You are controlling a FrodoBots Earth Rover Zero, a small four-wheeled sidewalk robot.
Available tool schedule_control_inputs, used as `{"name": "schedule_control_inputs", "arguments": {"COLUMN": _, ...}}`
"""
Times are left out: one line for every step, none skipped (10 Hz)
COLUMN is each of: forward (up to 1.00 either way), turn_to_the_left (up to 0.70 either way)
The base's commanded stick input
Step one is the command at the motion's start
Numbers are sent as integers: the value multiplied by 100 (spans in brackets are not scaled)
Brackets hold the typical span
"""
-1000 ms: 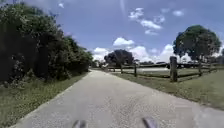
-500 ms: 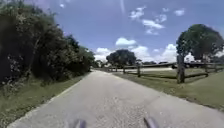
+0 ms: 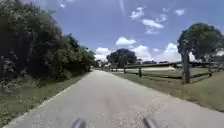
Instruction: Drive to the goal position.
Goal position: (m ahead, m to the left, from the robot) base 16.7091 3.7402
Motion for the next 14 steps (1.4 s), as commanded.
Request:
{"name": "schedule_control_inputs", "arguments": {"forward": 50, "turn_to_the_left": 0}}
{"name": "schedule_control_inputs", "arguments": {"forward": 50, "turn_to_the_left": 0}}
{"name": "schedule_control_inputs", "arguments": {"forward": 50, "turn_to_the_left": 0}}
{"name": "schedule_control_inputs", "arguments": {"forward": 50, "turn_to_the_left": 0}}
{"name": "schedule_control_inputs", "arguments": {"forward": 50, "turn_to_the_left": 0}}
{"name": "schedule_control_inputs", "arguments": {"forward": 50, "turn_to_the_left": 0}}
{"name": "schedule_control_inputs", "arguments": {"forward": 50, "turn_to_the_left": 0}}
{"name": "schedule_control_inputs", "arguments": {"forward": 50, "turn_to_the_left": 0}}
{"name": "schedule_control_inputs", "arguments": {"forward": 50, "turn_to_the_left": 0}}
{"name": "schedule_control_inputs", "arguments": {"forward": 50, "turn_to_the_left": 0}}
{"name": "schedule_control_inputs", "arguments": {"forward": 50, "turn_to_the_left": 0}}
{"name": "schedule_control_inputs", "arguments": {"forward": 50, "turn_to_the_left": 0}}
{"name": "schedule_control_inputs", "arguments": {"forward": 50, "turn_to_the_left": 0}}
{"name": "schedule_control_inputs", "arguments": {"forward": 50, "turn_to_the_left": 0}}
